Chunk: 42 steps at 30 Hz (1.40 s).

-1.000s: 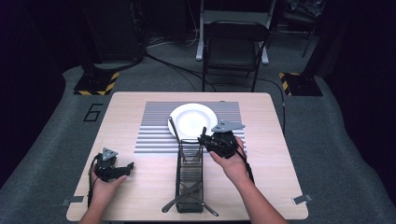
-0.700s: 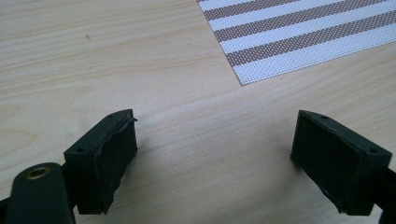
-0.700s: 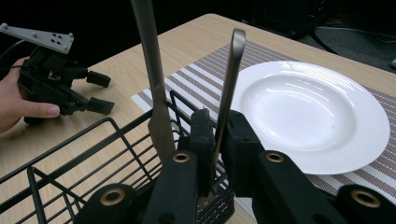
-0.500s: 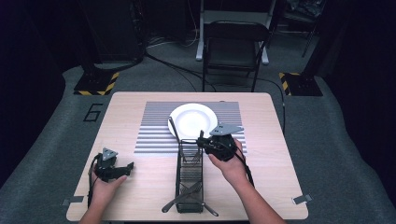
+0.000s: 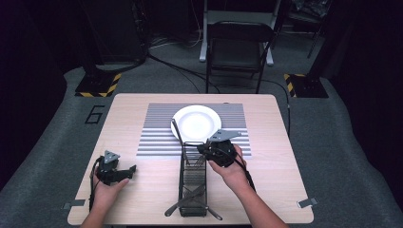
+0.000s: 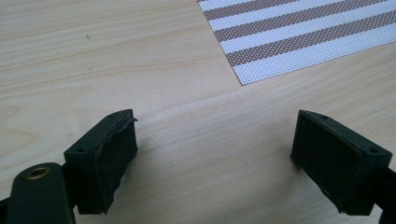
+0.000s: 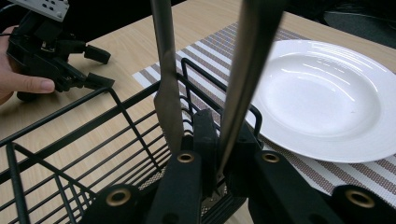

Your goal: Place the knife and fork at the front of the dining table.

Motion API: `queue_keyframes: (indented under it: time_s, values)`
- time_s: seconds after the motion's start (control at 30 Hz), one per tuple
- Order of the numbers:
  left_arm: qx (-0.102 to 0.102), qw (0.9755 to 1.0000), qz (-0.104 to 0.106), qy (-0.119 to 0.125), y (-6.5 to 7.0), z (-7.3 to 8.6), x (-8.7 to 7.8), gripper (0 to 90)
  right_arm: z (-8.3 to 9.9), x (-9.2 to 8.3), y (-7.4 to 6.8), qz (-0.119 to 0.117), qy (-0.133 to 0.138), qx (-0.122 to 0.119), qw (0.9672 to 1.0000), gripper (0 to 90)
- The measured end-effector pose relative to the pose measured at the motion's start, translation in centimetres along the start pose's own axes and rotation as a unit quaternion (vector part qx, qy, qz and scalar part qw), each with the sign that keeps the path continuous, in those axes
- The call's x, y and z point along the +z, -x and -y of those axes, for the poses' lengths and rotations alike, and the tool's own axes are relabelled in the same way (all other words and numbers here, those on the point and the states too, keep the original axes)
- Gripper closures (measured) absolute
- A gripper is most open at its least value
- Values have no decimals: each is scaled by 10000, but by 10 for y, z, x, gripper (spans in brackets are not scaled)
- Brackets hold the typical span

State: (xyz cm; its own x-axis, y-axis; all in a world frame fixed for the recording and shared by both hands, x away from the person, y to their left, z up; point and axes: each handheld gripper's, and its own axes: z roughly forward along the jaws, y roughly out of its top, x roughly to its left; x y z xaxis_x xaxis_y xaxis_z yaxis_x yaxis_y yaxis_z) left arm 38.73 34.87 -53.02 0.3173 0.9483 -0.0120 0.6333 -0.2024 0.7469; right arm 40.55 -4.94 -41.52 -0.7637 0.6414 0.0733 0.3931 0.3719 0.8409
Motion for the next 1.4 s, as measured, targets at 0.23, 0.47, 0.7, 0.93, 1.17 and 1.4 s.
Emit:
queue_keyframes:
  time_s: [0.23,0.47,0.7,0.93,1.17,1.4]
  values:
    - [0,10000,1,-1,0,0,0,138,-1,2,1,47,-4,5,10000,865]
    - [1,10000,2,-2,0,0,0,138,-3,-1,3,32,34,77,10000,866]
    - [0,10000,2,-2,0,0,0,137,-10,-9,5,-27,104,54,9999,867]
    - [0,10000,1,-1,0,0,0,138,-18,-16,0,-85,91,2,9999,867]
    - [-3,10000,1,1,0,0,0,137,-28,-24,-3,-153,88,-30,9998,867]
    - [-4,10000,1,1,0,0,0,138,-38,-33,-5,-226,67,-119,9997,867]
